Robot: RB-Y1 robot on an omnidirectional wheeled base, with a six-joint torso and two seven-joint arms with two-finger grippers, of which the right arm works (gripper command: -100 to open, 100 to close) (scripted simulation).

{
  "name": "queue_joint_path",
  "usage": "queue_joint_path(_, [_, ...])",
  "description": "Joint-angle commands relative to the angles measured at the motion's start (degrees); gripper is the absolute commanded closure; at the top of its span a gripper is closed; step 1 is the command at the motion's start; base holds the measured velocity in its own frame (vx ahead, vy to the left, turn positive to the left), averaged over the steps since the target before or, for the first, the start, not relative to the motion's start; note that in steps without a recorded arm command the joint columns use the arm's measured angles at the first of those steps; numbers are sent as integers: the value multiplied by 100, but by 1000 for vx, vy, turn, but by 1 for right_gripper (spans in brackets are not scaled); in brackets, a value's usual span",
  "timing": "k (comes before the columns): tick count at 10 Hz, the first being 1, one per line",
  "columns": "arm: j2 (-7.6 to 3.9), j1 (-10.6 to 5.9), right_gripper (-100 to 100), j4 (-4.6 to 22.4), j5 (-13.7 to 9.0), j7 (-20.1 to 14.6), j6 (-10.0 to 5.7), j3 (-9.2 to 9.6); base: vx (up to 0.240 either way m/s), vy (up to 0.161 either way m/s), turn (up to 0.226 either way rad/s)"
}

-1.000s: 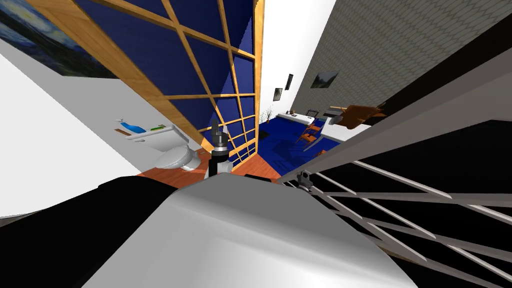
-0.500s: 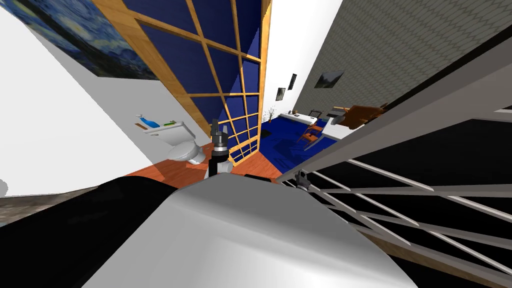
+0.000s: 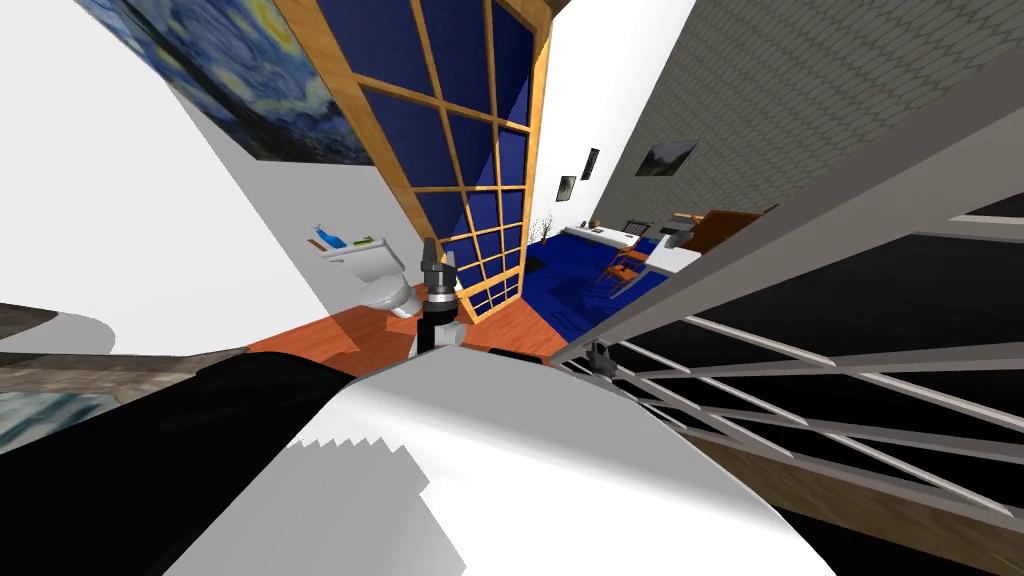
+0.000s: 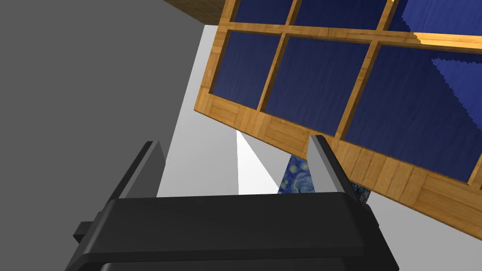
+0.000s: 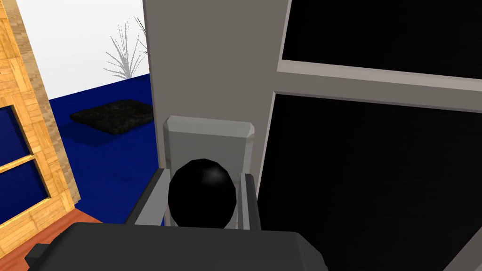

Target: Pull the door open

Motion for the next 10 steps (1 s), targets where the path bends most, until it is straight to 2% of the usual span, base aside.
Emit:
queue_joint_path(1, [-44, 40, 100, -17, 70, -88, -61, 113, -266, 0, 52])
queue_joint_path(2, [-31, 25, 100, -19, 42, -47, -29, 64, -129, 2, 13])
queue_joint_path(3, [-93, 91, 100, 2, 114, -152, -120, 181, -169, -3, 100])
queue_joint_path(10, [-438, 318, 100, 59, 395, -597, -564, 600, -223, -23, 105])
